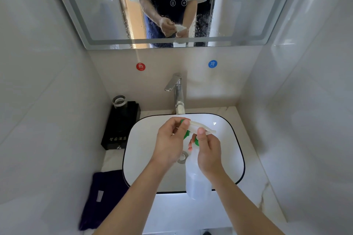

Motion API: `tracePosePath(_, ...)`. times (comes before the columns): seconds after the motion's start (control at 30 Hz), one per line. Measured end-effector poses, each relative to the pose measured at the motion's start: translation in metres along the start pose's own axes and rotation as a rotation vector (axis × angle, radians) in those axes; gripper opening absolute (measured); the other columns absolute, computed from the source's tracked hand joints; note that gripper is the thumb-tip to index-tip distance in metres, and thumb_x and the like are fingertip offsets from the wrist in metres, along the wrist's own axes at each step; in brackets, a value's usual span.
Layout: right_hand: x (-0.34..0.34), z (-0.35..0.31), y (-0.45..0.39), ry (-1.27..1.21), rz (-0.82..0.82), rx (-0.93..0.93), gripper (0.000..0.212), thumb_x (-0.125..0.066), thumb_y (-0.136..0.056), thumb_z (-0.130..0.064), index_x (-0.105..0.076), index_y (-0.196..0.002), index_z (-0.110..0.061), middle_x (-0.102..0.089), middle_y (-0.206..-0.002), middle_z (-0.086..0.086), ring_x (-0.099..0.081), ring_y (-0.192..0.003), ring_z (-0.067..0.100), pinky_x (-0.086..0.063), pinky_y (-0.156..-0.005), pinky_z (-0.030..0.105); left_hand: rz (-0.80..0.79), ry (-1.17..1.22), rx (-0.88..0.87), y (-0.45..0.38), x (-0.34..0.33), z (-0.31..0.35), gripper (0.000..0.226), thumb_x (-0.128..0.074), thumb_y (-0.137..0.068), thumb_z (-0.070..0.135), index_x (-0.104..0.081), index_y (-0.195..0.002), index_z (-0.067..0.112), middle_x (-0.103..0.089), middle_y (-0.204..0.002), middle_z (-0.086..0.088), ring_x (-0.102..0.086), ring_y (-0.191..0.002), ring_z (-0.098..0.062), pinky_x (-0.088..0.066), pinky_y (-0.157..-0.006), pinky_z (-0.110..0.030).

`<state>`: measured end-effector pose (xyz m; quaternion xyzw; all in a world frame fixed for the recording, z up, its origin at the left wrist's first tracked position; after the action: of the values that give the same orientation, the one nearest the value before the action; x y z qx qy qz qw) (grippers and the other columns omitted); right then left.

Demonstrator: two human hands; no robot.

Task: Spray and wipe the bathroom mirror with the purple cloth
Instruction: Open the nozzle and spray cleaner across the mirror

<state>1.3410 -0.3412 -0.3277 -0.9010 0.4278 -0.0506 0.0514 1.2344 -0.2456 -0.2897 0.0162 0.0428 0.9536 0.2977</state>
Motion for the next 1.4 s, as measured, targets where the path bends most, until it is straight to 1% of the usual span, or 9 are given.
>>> tracePosePath(0.1,0.000,0.001,0.001,0.008,-0.003,-0.009,0.060,-0.038,-0.092,-0.065,-0.058,-0.057,-0.021,-0.062,-0.057,0.008,-0.060,-0.059,0.018,-0.049,-0.064,0.026,-0.007,-0.010,0.043,-0.002,0.000,-0.003,0.022,-0.060,-0.104,0.023,-0.069,-0.090,0.008,-0.067,-0.076,0.002,-0.059,-0.068,-0.007,-0.048,-0.066,-0.017)
tracePosePath(0.33,0.001,0.002,0.000,0.003,0.013,-0.009,0.069,-0.039,-0.092,-0.067,-0.060,-0.064,-0.007,-0.063,-0.058,0.012,-0.061,-0.059,0.021,-0.050,-0.065,0.028,-0.006,-0.008,0.063,-0.002,-0.004,-0.002,0.035,-0.060,-0.104,0.035,-0.058,-0.080,0.010,-0.055,-0.072,0.000,-0.048,-0.066,-0.014,-0.044,-0.070,-0.028)
tracePosePath(0.53,0.001,0.002,0.001,0.024,0.032,-0.015,0.069,-0.038,-0.091,-0.068,-0.061,-0.062,-0.009,-0.065,-0.060,0.012,-0.063,-0.060,0.022,-0.052,-0.069,0.038,0.007,0.014,0.080,-0.003,-0.005,0.001,0.039,-0.061,-0.104,0.034,-0.052,-0.071,0.014,-0.052,-0.058,0.014,-0.048,-0.057,-0.006,-0.041,-0.064,-0.021)
tracePosePath(0.67,0.000,0.000,0.001,0.022,0.029,-0.015,0.066,-0.038,-0.089,-0.068,-0.059,-0.060,-0.012,-0.062,-0.056,0.006,-0.059,-0.057,0.015,-0.049,-0.065,0.029,-0.019,0.032,-0.005,-0.001,-0.010,0.005,0.021,-0.054,-0.108,0.024,-0.065,-0.090,0.019,-0.062,-0.082,0.003,-0.055,-0.075,-0.010,-0.050,-0.068,-0.023)
tracePosePath(0.77,-0.001,0.001,0.000,0.019,0.024,-0.035,0.067,-0.039,-0.090,-0.068,-0.058,-0.061,-0.011,-0.062,-0.056,0.008,-0.059,-0.057,0.018,-0.048,-0.064,0.032,-0.055,0.031,-0.044,-0.001,-0.011,0.007,0.024,-0.050,-0.108,0.012,-0.070,-0.099,0.022,-0.066,-0.092,0.005,-0.058,-0.078,-0.006,-0.053,-0.070,-0.019)
tracePosePath(0.87,-0.001,0.002,0.000,0.025,0.013,-0.031,0.071,-0.038,-0.090,-0.069,-0.058,-0.062,-0.007,-0.062,-0.058,0.014,-0.059,-0.058,0.022,-0.048,-0.065,0.033,-0.073,0.015,-0.018,-0.006,-0.009,0.006,0.023,-0.053,-0.107,0.013,-0.071,-0.095,0.022,-0.067,-0.087,0.003,-0.058,-0.080,-0.014,-0.052,-0.077,-0.028)
tracePosePath(1.17,0.000,0.000,0.002,0.039,0.011,-0.002,0.075,-0.036,-0.091,-0.068,-0.059,-0.064,-0.002,-0.062,-0.058,0.015,-0.058,-0.057,0.017,-0.047,-0.063,0.022,-0.071,0.015,0.058,-0.008,-0.010,0.009,0.031,-0.060,-0.105,0.028,-0.062,-0.085,0.005,-0.051,-0.070,-0.005,-0.045,-0.055,-0.008,-0.041,-0.057,-0.016)
tracePosePath(1.3,0.001,-0.001,0.003,0.044,0.015,0.004,0.074,-0.036,-0.091,-0.069,-0.059,-0.062,-0.005,-0.063,-0.059,0.014,-0.059,-0.057,0.015,-0.047,-0.064,0.023,-0.050,0.040,0.047,-0.004,-0.011,0.008,0.038,-0.059,-0.105,0.034,-0.059,-0.082,0.002,-0.050,-0.073,-0.006,-0.045,-0.061,-0.011,-0.042,-0.063,-0.020)
tracePosePath(1.4,0.001,-0.001,0.003,0.042,0.010,-0.004,0.069,-0.037,-0.091,-0.068,-0.058,-0.061,-0.009,-0.062,-0.058,0.013,-0.060,-0.058,0.020,-0.048,-0.066,0.031,-0.078,0.035,0.008,0.000,-0.009,0.004,0.023,-0.054,-0.108,0.021,-0.068,-0.094,0.010,-0.061,-0.080,-0.001,-0.052,-0.071,-0.012,-0.046,-0.072,-0.023)
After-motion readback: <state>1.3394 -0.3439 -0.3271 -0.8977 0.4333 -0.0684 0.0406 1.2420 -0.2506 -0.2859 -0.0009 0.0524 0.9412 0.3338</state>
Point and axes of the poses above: each hand's wrist, its own y-axis away from the middle knuckle, its own x-axis out of the back of the hand, z = x × y, the point moved 9 cm from there along -y, towards the middle knuckle
